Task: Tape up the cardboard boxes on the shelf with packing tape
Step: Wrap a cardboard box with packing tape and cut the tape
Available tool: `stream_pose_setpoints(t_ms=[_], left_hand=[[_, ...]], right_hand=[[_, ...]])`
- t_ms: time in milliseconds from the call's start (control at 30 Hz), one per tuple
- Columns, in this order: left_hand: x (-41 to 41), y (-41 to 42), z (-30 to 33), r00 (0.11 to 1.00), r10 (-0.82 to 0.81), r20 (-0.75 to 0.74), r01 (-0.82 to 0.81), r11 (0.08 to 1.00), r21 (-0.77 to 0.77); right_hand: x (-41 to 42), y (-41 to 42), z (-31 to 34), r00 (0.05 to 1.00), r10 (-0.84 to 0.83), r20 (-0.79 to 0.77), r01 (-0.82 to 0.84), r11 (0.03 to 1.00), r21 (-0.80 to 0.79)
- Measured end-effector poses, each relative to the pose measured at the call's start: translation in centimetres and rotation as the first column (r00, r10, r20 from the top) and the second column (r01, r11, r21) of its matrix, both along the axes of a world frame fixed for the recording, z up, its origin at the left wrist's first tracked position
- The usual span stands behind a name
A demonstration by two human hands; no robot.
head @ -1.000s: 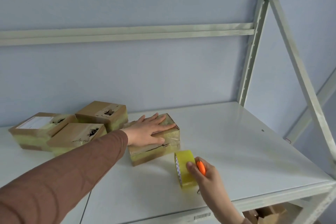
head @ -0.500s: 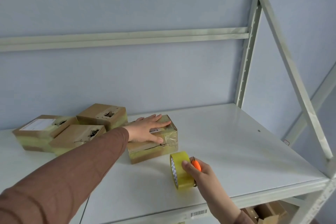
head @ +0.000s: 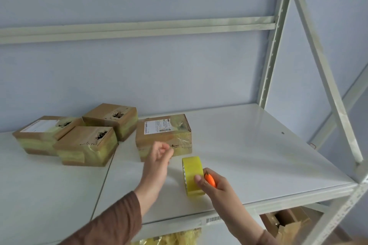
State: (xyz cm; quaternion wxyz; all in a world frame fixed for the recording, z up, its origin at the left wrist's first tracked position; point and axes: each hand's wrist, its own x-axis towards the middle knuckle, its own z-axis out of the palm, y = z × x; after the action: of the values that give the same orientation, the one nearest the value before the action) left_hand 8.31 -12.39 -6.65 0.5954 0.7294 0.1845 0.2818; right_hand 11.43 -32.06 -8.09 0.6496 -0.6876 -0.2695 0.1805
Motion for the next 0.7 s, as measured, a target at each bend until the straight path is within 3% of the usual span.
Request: stream_pose_setpoints(t_ms=[67, 167, 267, 433, 567, 700], left_hand=[[0.8, -1.9, -0.2, 0.963, -0.175, -0.203, 0.113, 0.952, -0.283], [2.0, -2.2, 0.3, 0.924, -0.274, -0.268, 0.108, 0.857, -0.504], [2.5, -1.5, 0.9, 0.888, -0.335, -0.314, 0.105, 0.814, -0.571], [2.9, -1.8, 1.4, 0.861, -0.372, -0.346, 0.105, 0.797, -0.595], [3.1, -1.7, 1.2, 0.868, -0.350, -0.351, 0.094, 0.811, -0.578], [3.2, -1.8, 1.2, 0.874, -0.346, -0.340, 0.104, 0.819, -0.564]], right_hand=[[0.3, -0.2, 0.0, 0.999, -0.008, 0.041, 0.009, 1.000, -0.005], [2.6, -0.4, 0.5, 0.975, -0.222, 0.030, 0.220, 0.974, 0.055], [7.0, 0.2, 1.7, 0.954, -0.298, 0.025, 0.299, 0.949, -0.098], [11.7, 2.4, 5.2, 0.951, -0.044, 0.305, 0.163, 0.912, -0.377], [12.6, 2.8, 6.3, 0.712, 0.224, 0.665, 0.220, 0.829, -0.514], [12.9, 3.7, 5.9, 0.495, 0.360, 0.791, 0.236, 0.820, -0.521]])
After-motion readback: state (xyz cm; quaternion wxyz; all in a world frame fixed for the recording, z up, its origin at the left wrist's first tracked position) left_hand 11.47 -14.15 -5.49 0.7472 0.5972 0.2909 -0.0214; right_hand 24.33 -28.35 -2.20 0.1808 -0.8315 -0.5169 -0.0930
